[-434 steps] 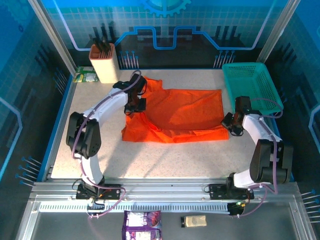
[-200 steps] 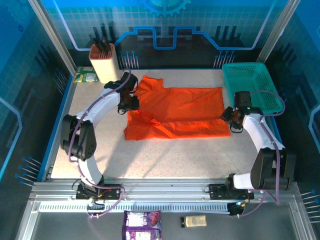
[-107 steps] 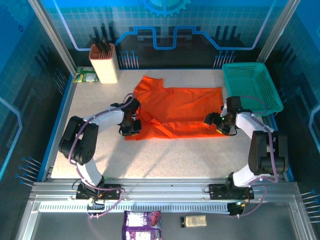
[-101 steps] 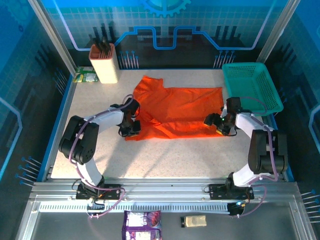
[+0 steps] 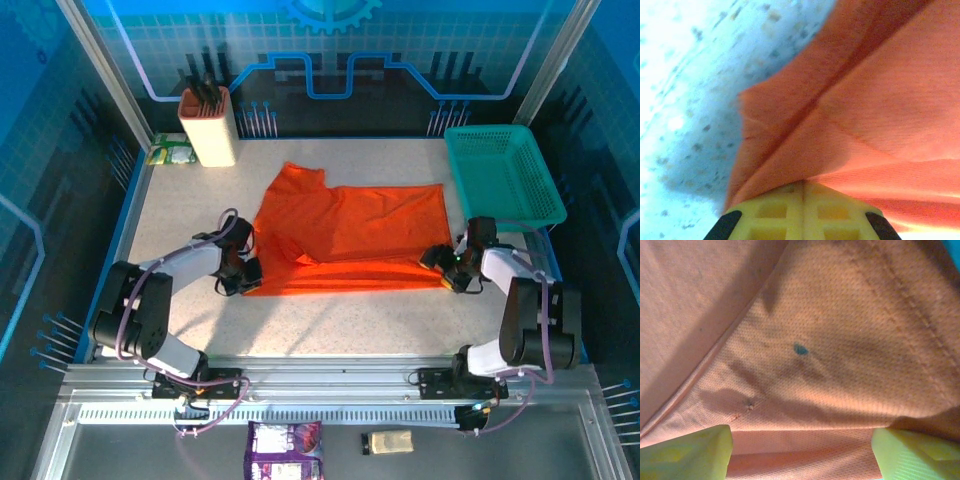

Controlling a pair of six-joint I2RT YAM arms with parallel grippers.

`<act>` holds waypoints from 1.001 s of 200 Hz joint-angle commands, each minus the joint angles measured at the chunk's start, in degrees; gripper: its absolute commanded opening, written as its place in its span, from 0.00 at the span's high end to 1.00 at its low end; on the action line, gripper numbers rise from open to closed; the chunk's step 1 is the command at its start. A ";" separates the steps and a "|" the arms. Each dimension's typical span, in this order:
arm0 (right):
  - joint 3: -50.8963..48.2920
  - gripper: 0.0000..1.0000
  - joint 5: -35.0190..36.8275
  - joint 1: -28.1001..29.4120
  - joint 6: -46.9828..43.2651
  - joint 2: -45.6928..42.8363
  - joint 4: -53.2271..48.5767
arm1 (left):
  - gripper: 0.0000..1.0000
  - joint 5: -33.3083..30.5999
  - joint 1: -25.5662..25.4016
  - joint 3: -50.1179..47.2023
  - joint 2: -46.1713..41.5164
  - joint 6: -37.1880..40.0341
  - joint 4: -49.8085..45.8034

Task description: Fold the inside-out t-shirt

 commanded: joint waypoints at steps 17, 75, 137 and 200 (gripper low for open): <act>-0.70 0.25 2.60 2.15 1.16 -7.18 -9.57 | 0.92 3.23 0.17 2.99 -5.67 -2.54 -4.42; 7.89 0.25 4.54 13.38 4.11 -7.82 -11.34 | 0.74 4.88 -7.63 15.32 1.79 -4.43 -3.92; 10.98 0.25 5.44 19.11 6.27 -5.75 -10.69 | 0.48 9.42 -10.07 19.61 12.48 -8.93 6.12; 12.29 0.24 8.51 19.09 5.60 -9.17 -12.62 | 0.40 11.17 -11.75 31.51 21.28 -8.88 5.43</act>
